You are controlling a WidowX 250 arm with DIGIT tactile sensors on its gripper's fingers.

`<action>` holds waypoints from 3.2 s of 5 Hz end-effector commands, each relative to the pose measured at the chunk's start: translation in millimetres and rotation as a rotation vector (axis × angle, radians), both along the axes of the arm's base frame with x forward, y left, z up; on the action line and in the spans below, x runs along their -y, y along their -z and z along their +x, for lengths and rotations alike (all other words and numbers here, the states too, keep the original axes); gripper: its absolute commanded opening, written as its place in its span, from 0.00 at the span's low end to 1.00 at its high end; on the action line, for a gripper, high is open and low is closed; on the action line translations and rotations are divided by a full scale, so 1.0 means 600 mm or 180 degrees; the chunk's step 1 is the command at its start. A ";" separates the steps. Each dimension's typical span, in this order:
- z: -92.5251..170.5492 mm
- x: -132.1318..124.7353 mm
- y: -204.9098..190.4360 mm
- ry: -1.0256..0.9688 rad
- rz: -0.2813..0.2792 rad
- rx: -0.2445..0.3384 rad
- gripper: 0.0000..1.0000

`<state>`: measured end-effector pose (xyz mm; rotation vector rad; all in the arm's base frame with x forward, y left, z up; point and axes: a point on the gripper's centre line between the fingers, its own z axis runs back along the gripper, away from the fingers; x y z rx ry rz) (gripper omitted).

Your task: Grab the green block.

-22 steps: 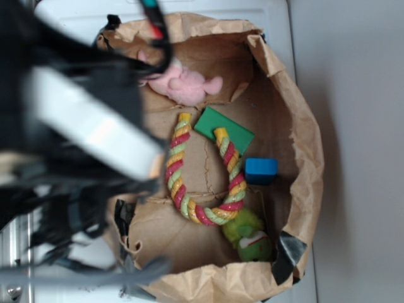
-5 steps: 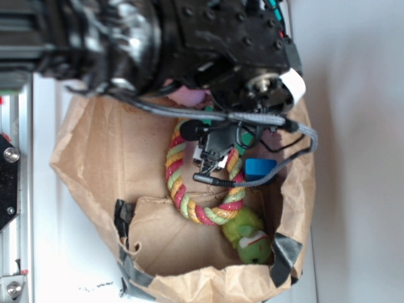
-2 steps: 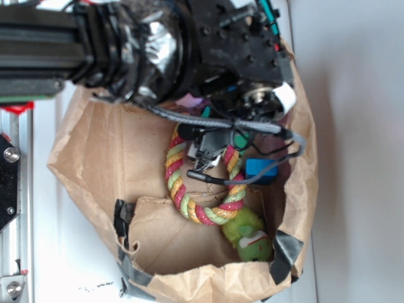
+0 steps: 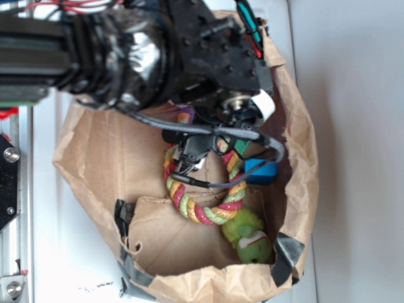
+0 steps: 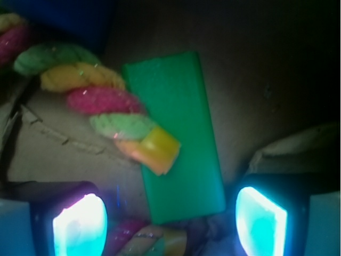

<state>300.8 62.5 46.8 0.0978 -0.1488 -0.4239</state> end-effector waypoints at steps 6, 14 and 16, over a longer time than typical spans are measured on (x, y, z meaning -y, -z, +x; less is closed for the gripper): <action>0.045 0.039 -0.008 0.0033 0.0247 0.0211 1.00; 0.056 0.060 0.041 0.0112 0.0378 0.0147 0.00; 0.053 0.052 0.032 0.0078 0.0361 0.0195 0.00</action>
